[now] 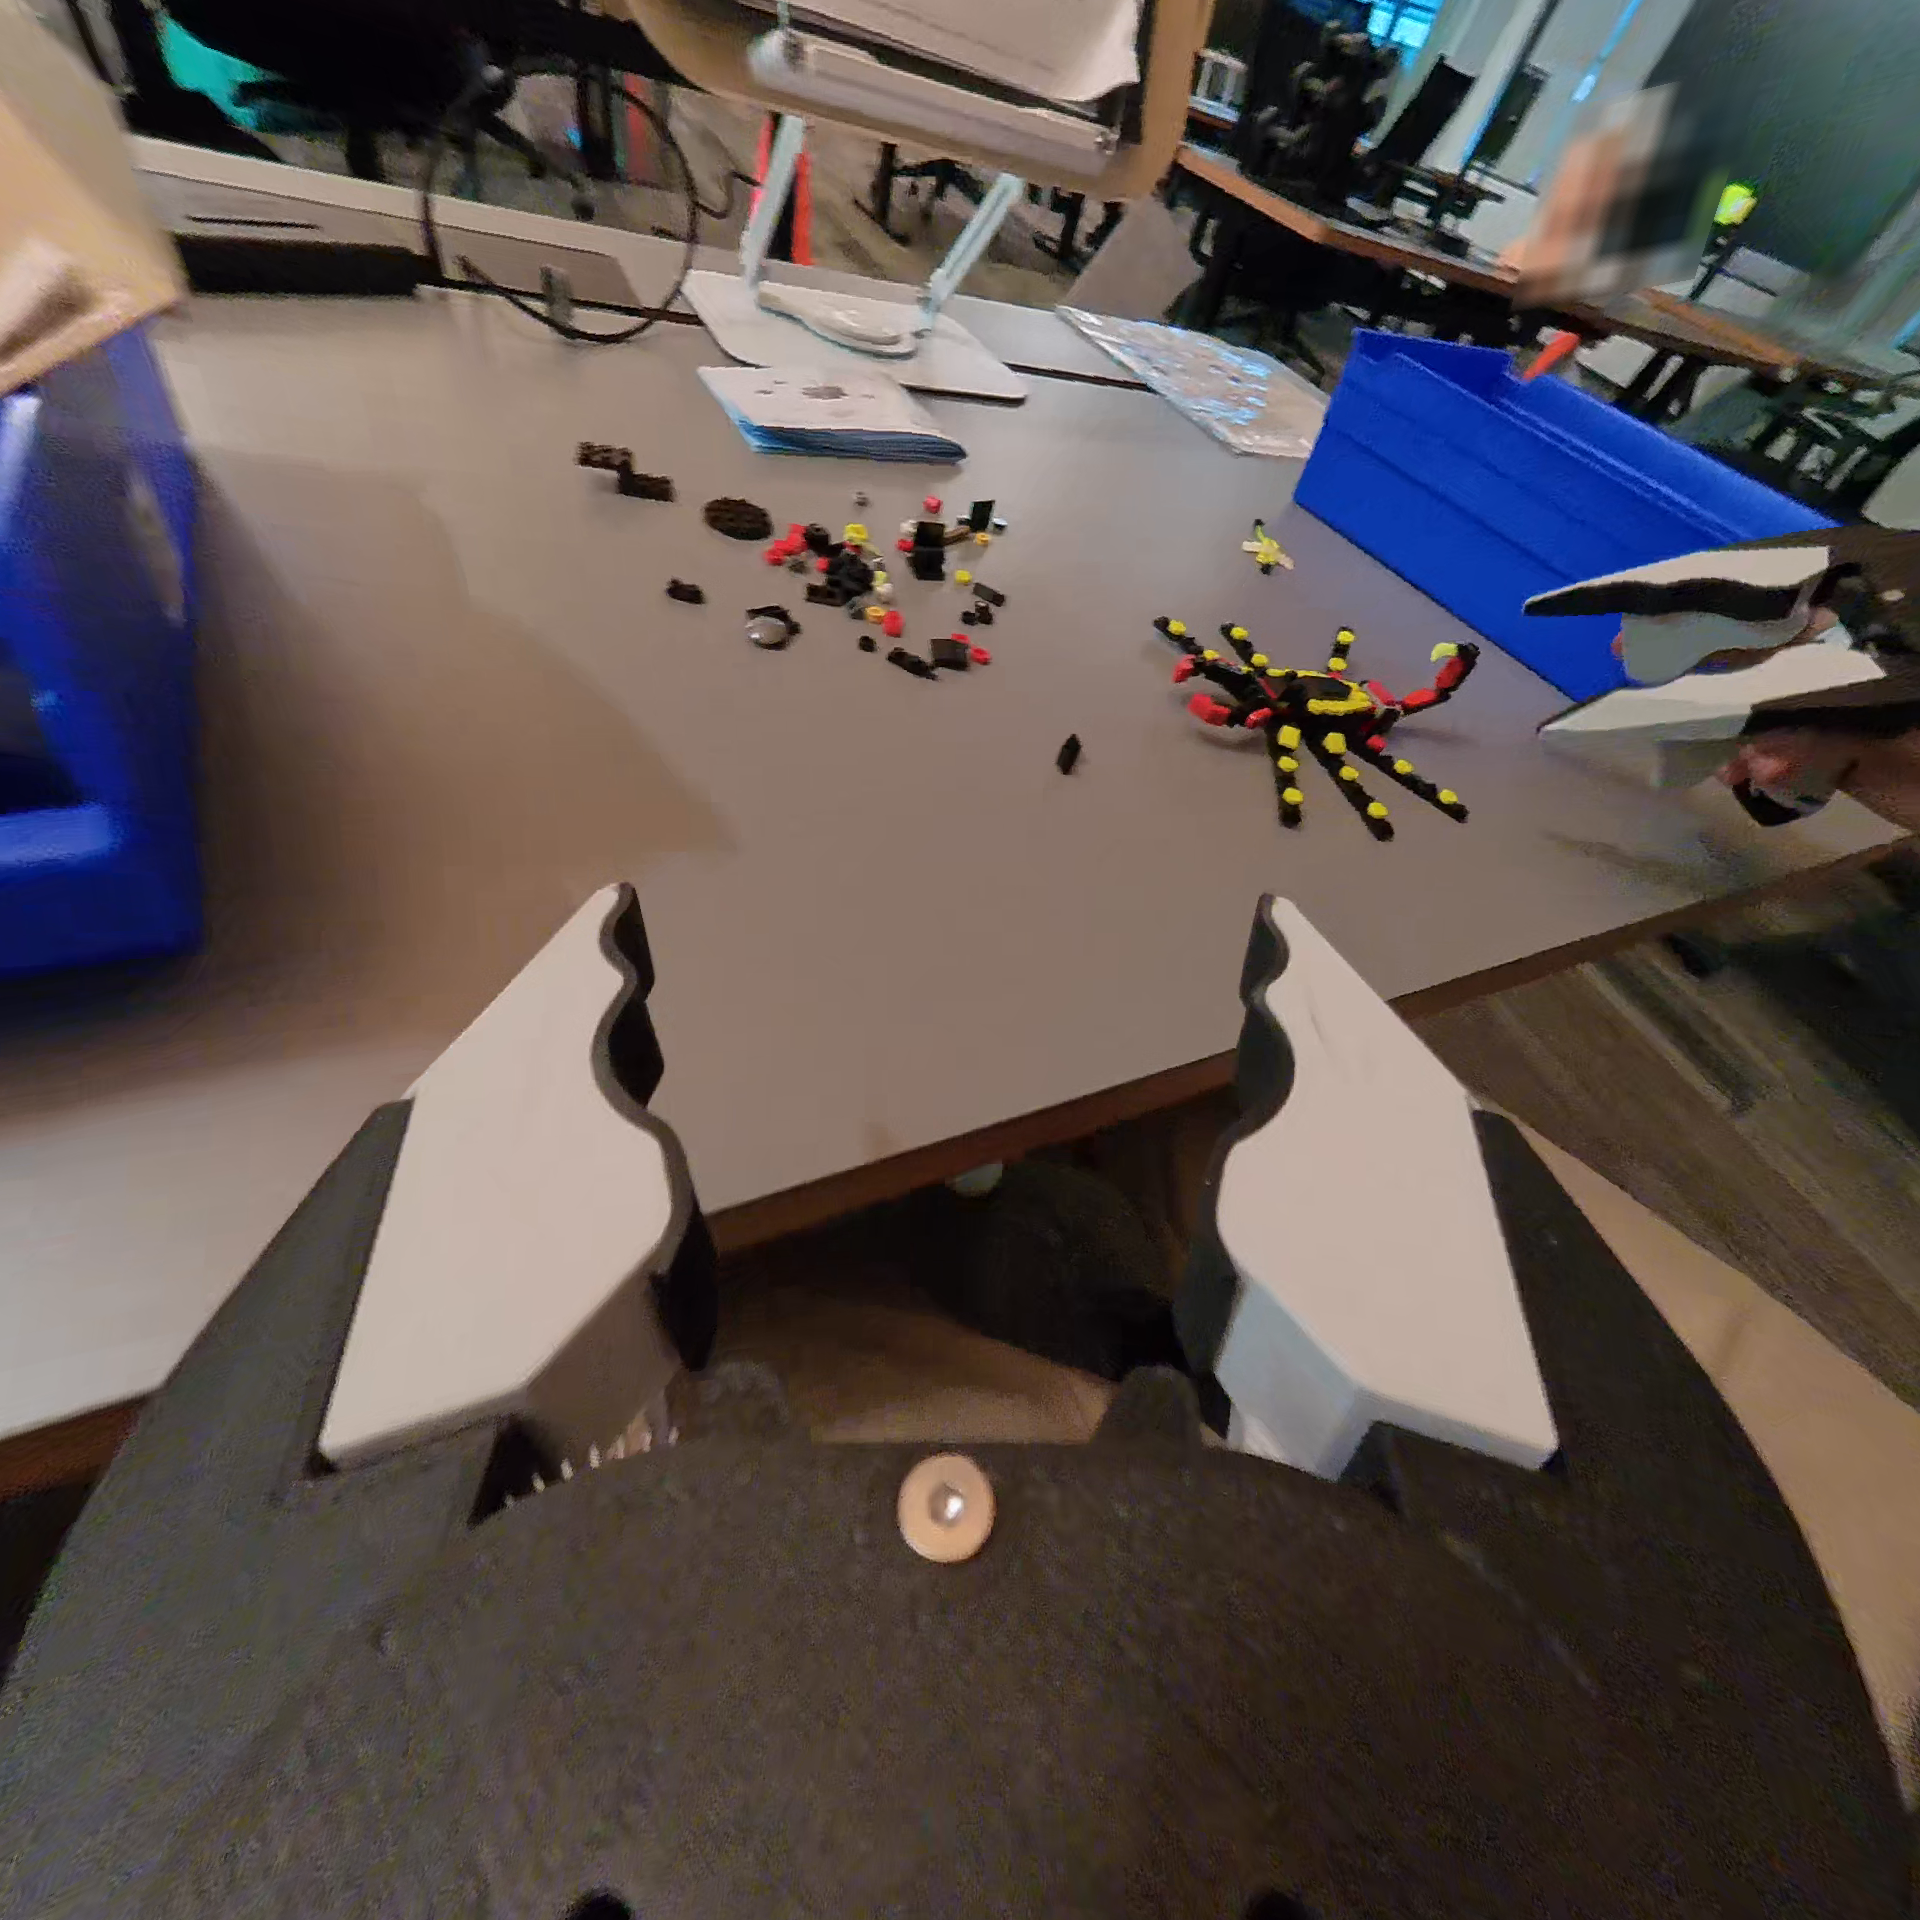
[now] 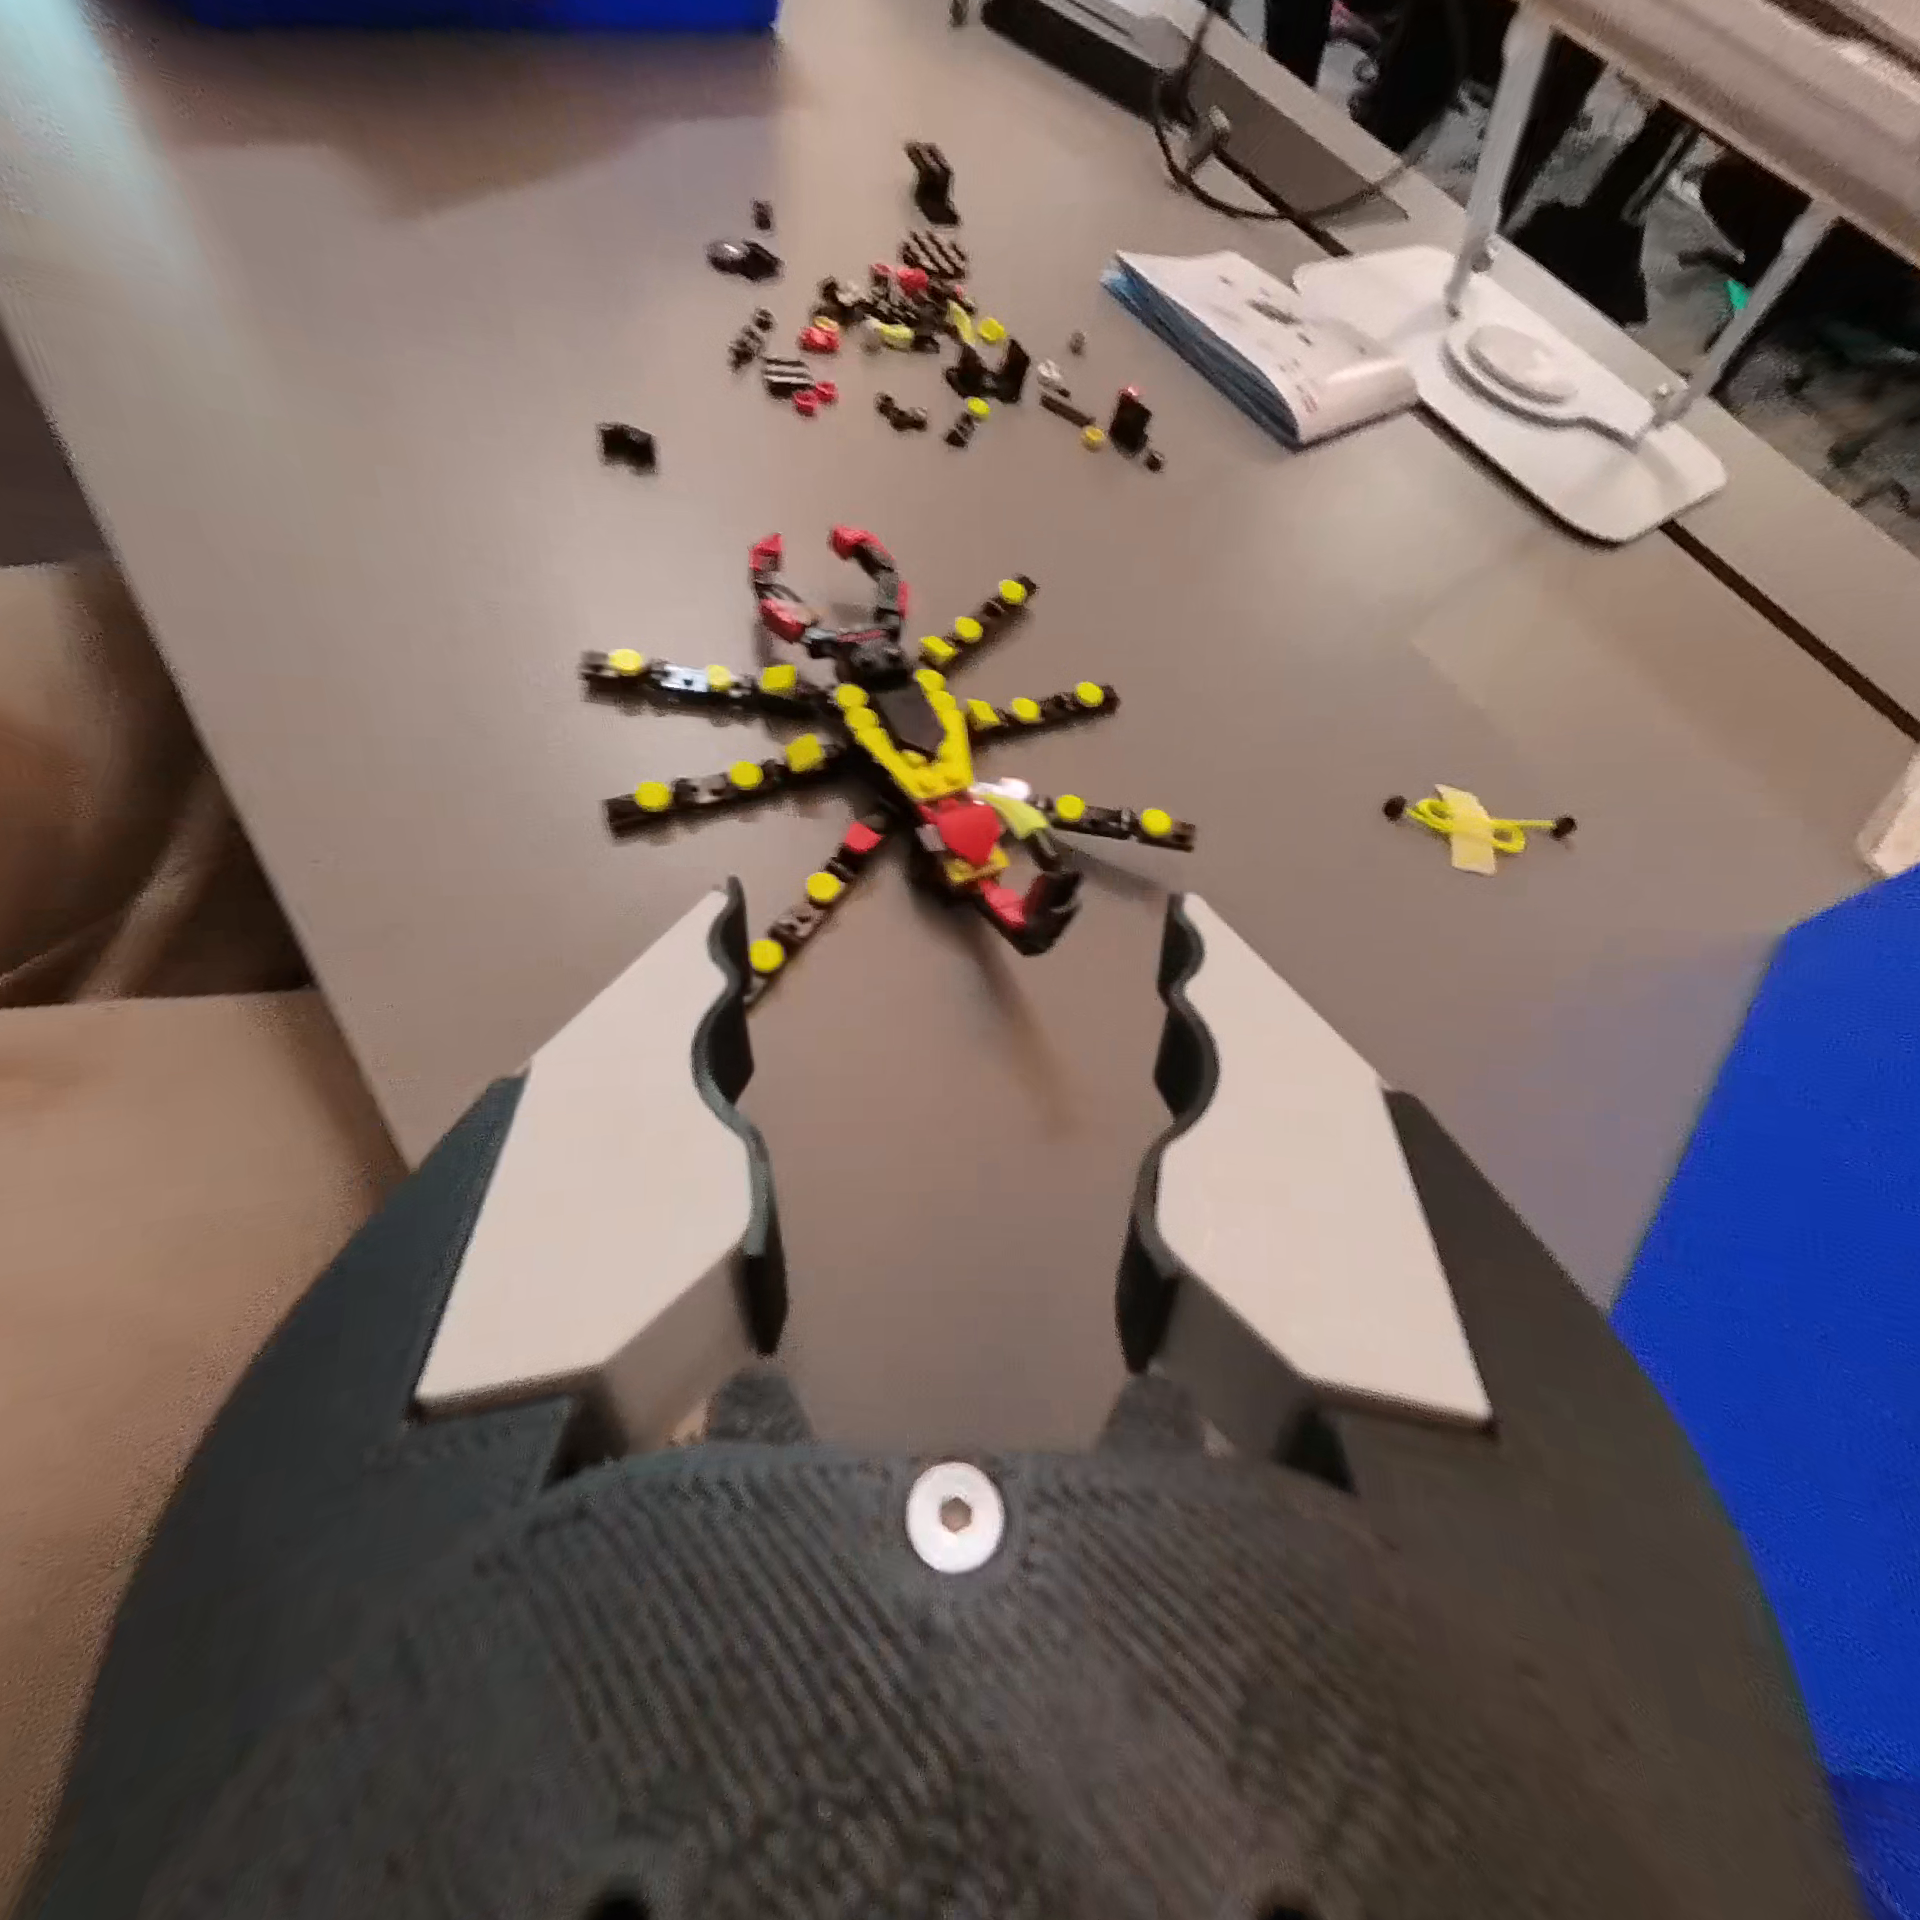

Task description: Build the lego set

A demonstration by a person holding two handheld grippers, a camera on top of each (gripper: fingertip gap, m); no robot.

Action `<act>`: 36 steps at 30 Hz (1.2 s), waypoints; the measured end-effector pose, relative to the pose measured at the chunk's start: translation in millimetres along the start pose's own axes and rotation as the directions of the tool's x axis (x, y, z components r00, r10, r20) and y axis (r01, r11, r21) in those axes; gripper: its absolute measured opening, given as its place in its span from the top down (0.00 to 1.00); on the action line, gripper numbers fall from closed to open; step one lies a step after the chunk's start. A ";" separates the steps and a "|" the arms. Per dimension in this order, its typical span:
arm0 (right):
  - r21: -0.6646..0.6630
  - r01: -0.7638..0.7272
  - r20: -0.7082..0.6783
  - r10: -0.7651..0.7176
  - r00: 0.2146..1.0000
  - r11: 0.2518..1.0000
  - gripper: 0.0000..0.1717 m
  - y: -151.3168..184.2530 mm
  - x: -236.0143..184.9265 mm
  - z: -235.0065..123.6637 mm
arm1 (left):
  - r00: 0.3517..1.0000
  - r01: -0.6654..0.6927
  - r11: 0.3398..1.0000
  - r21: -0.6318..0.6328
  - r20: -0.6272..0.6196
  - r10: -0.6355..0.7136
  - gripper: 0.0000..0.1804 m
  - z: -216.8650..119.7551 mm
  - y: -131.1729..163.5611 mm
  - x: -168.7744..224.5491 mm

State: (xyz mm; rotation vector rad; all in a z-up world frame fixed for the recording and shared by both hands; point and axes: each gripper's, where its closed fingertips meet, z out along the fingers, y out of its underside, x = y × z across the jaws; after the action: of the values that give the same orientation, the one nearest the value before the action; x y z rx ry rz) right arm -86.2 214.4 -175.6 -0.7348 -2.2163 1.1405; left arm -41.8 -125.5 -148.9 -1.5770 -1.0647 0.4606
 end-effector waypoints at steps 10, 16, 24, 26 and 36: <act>-0.125 -0.026 0.048 0.032 0.998 0.992 0.69 22.9 11.6 35.1 | 0.998 0.052 0.998 0.029 0.023 -0.053 0.41 -17.5 1.6 -6.5; -0.140 -0.044 0.137 0.063 0.989 0.989 0.94 24.4 5.3 29.5 | 1.000 -0.002 1.000 -0.007 0.007 0.002 0.42 -10.3 6.3 3.2; -0.138 0.024 0.178 0.001 0.984 0.990 0.95 36.0 -12.9 9.7 | 0.998 -0.052 0.997 0.061 -0.024 0.053 0.52 7.6 -13.9 16.3; -0.142 0.041 0.169 -0.017 0.986 0.989 0.95 38.9 -17.6 3.9 | 0.997 -0.075 0.994 0.084 -0.024 0.078 0.54 15.0 -20.8 20.4; -0.099 0.127 0.199 -0.106 0.974 0.987 0.79 38.5 -77.9 -33.2 | 0.967 -0.127 0.991 0.043 -0.217 0.133 0.54 80.2 -24.7 80.0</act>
State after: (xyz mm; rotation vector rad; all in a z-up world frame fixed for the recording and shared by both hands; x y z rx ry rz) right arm -0.3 199.0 -207.9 -0.5490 -2.4666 1.0767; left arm -71.3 -14.8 -130.9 -1.6371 -0.7865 0.3772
